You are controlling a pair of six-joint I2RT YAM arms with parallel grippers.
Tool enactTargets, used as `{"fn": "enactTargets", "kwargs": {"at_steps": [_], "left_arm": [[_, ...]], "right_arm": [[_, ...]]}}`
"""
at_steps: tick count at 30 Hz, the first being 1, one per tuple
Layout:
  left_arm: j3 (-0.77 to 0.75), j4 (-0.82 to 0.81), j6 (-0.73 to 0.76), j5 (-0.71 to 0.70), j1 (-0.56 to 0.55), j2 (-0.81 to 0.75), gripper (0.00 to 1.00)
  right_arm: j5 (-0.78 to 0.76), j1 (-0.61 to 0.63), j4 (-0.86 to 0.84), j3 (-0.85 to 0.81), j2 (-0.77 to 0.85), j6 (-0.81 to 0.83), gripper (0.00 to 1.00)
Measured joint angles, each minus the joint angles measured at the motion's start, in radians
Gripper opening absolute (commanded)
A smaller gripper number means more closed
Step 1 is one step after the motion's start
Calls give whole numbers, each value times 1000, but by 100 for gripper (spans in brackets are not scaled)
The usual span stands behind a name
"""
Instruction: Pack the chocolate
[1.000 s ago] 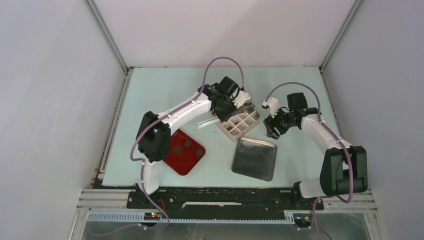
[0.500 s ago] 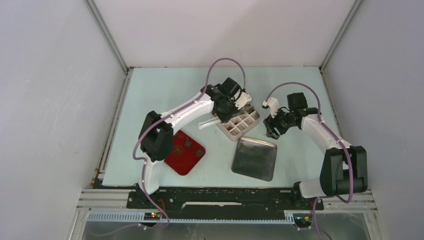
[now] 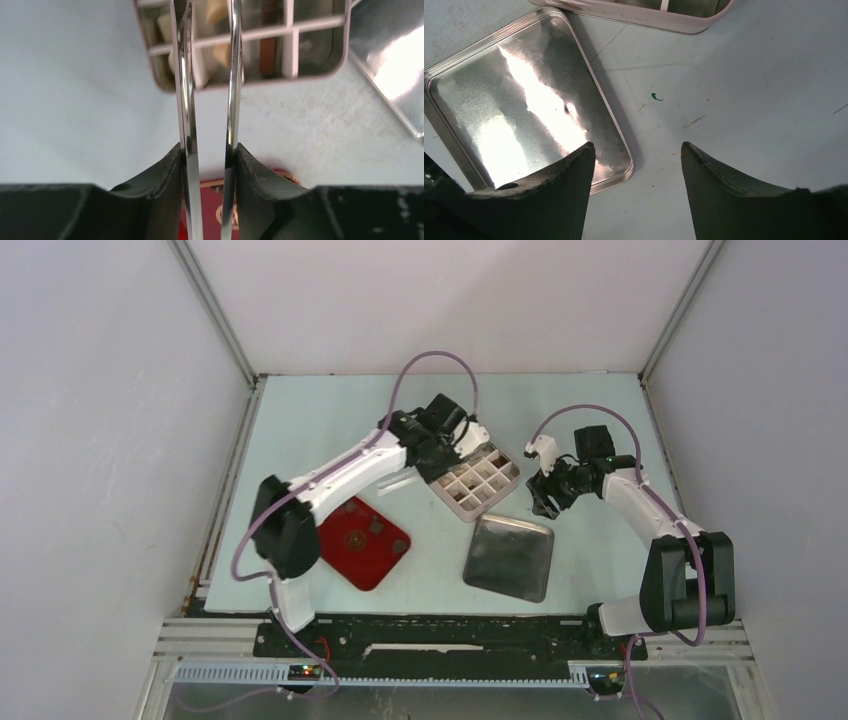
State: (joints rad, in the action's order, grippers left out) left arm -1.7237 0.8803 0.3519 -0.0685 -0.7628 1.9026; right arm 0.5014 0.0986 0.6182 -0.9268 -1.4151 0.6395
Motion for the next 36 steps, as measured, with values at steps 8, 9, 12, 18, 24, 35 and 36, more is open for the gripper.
{"fn": "enactTargets", "kwargs": {"at_steps": [8,9,12,18,24,35,36], "left_arm": [[346,81,60,-89,101,-366,42],[381,98,63,-94,130,-396,42],[490,145,69,-112,238,-475,43],[625,218,89,-130,416,-617,46],[670,253,114,-106,476,-690,46],[703,226,121,-75,513,-640,45],[708,219,121,-74,516,-633,44]], "right_arm": [[10,9,2,0,0,8,66],[10,12,2,0,0,8,66],[9,29,3,0,0,13,66],[5,65,7,0,-2,23,67],[-9,90,8,0,-17,24,67],[-13,95,8,0,-18,24,66],[-13,95,8,0,-18,24,66]]}}
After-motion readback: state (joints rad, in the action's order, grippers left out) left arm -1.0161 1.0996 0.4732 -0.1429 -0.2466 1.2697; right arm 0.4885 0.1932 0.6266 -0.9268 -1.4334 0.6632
